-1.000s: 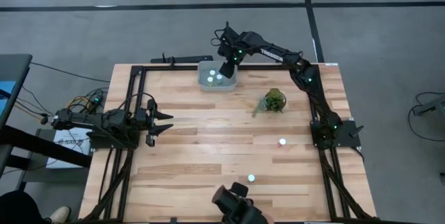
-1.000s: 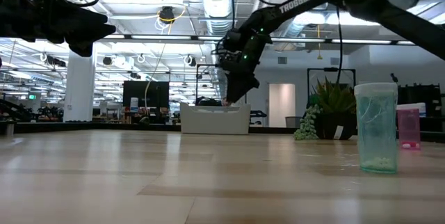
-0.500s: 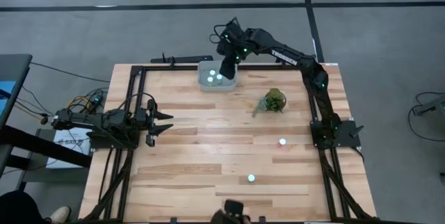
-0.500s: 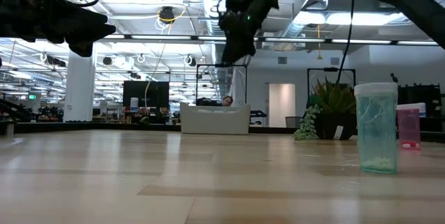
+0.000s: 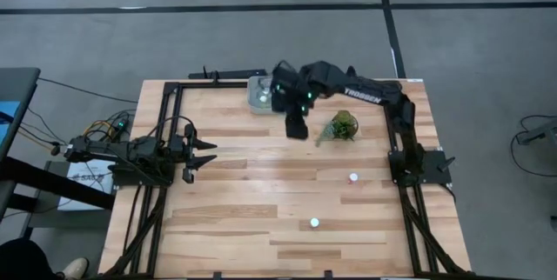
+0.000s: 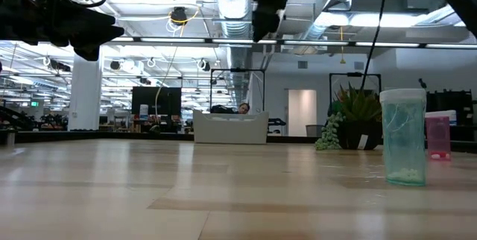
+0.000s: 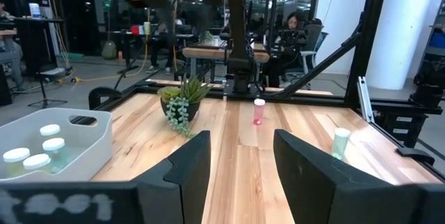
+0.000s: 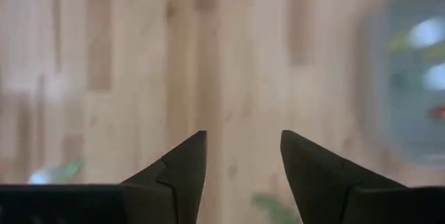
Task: Pick and place pill bottles into a basket
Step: Put the blue medicine bottle in the gray bin
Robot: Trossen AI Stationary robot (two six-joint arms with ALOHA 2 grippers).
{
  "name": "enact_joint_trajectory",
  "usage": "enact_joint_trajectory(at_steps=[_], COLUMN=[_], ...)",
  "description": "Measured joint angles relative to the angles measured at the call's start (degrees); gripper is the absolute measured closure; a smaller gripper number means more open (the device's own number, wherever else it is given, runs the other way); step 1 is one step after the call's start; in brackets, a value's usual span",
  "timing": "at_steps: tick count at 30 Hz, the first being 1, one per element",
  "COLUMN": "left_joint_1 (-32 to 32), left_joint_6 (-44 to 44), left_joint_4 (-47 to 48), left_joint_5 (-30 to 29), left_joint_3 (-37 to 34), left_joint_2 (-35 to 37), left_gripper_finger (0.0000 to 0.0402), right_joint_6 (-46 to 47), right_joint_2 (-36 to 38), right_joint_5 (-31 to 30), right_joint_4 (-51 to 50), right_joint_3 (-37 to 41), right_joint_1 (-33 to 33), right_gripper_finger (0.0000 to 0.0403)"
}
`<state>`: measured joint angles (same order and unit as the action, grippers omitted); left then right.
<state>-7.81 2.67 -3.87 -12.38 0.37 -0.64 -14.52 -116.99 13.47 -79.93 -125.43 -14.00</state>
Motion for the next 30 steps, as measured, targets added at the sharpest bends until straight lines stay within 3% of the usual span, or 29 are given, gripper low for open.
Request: enact_joint_trajectory(at_steps=[6,16,22,30], left_joint_1=[0.0,0.0,0.0,0.01], left_joint_6=[0.02,-0.08,0.04,-0.04], left_joint_4=[0.02,0.02,0.02,0.0], left_joint_5=[-0.01,0.0,0.0,0.0], left_joint_3=[-0.01,-0.01,0.0,0.01], left_joint_2=[0.01,0.0,0.02,0.02], left_gripper_finger=[0.0255,0.0255,0.0255,0.0255], right_joint_6=[4.01,16.95,27.97,41.63], right_joint_2=[-0.02,0.0,1.18,7.47], right_joint_5=[-0.9,-6.85,-8.87,-9.28], right_joint_4=[-8.86,-9.3,-7.02,8.23], right_joint_3=[0.02,0.93,9.51,24.47], right_joint_1=[8.04,19.98,26.68,35.31], right_gripper_finger=[0.0226,0.0226,0.0226,0.0226])
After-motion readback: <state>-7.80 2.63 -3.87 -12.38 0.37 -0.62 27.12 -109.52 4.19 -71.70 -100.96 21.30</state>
